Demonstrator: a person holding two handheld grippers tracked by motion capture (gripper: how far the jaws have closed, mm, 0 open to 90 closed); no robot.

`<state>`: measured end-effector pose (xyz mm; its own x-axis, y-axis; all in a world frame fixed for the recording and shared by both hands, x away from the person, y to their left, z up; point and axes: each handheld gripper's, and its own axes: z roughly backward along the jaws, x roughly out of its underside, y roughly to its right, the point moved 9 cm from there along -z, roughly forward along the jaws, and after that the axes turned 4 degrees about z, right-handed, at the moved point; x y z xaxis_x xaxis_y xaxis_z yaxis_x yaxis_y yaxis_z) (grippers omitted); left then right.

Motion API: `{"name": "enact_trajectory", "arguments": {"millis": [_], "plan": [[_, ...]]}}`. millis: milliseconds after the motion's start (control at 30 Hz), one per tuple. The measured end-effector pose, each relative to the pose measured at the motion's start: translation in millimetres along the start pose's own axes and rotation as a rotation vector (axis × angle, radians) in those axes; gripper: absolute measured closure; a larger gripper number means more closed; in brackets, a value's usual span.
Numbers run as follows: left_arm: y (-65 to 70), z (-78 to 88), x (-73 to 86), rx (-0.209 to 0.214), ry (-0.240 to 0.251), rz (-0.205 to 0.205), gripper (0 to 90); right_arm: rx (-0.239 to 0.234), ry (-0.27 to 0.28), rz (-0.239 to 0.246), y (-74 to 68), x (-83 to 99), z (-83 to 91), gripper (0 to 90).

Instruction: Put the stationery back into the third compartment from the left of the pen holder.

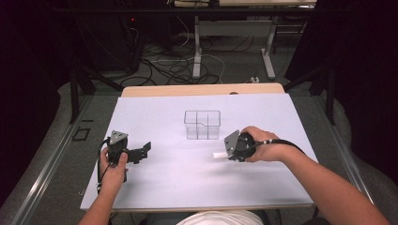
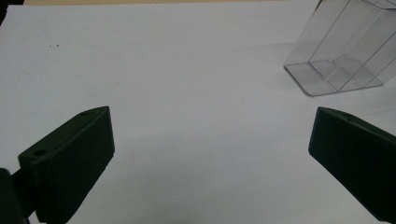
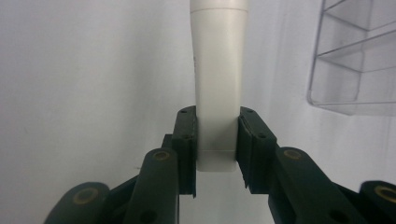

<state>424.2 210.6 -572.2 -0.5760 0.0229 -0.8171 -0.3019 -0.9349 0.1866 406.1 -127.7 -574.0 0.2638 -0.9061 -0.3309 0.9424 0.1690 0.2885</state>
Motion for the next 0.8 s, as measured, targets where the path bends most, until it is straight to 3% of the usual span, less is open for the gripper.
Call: {"name": "enact_trajectory", "arguments": {"millis": [33, 100, 167, 200, 233, 300, 333, 500, 567, 633, 700, 800], "plan": [[0.4, 0.0, -0.1, 0.004, 0.001, 0.003, 0.3, 0.000, 0.000, 0.000, 0.0, 0.0, 0.0, 70.8], [1.5, 0.1, 0.3, 0.018, 0.000, 0.014, 0.3, 0.013, 0.035, -0.068, 2.7, -4.8, 2.6, 70.7], [2.2, 0.1, -0.1, 0.030, 0.004, 0.030, 0.3, 0.019, 0.051, -0.065, 5.0, -7.1, 3.3, 70.7], [2.8, 0.0, -0.7, 0.036, 0.006, 0.040, 0.3, 0.029, 0.077, -0.115, 6.3, -10.8, 5.1, 70.8], [2.8, 0.0, -0.7, 0.036, 0.006, 0.040, 0.3, 0.029, 0.093, -0.133, 7.1, -13.0, 5.9, 70.8], [3.6, 0.0, -1.0, 0.040, 0.007, 0.034, 0.3, 0.037, 0.149, -0.187, 10.0, -18.1, 7.8, 70.8], [4.1, 0.3, -1.2, 0.042, 0.011, 0.026, 0.3, 0.037, 0.149, -0.187, 10.0, -18.1, 7.8, 70.8], [9.2, 2.0, -4.2, 0.065, 0.044, 0.014, 0.3, 0.080, 0.218, -0.294, 17.9, -24.2, 10.1, 70.8], [11.0, 2.4, -4.3, 0.069, 0.046, 0.009, 0.3, 0.082, 0.227, -0.309, 18.9, -24.6, 10.5, 70.8], [12.9, 2.6, -4.4, 0.075, 0.046, 0.001, 0.4, 0.098, 0.253, -0.373, 20.6, -26.2, 10.7, 70.8], [14.0, 3.1, -4.9, 0.073, 0.047, -0.006, 0.4, 0.107, 0.265, -0.383, 22.0, -26.9, 10.6, 70.8], [17.8, 5.1, -7.5, 0.083, 0.060, -0.004, 1.0, 0.132, 0.312, -0.438, 24.6, -30.9, 12.3, 70.8]]}}
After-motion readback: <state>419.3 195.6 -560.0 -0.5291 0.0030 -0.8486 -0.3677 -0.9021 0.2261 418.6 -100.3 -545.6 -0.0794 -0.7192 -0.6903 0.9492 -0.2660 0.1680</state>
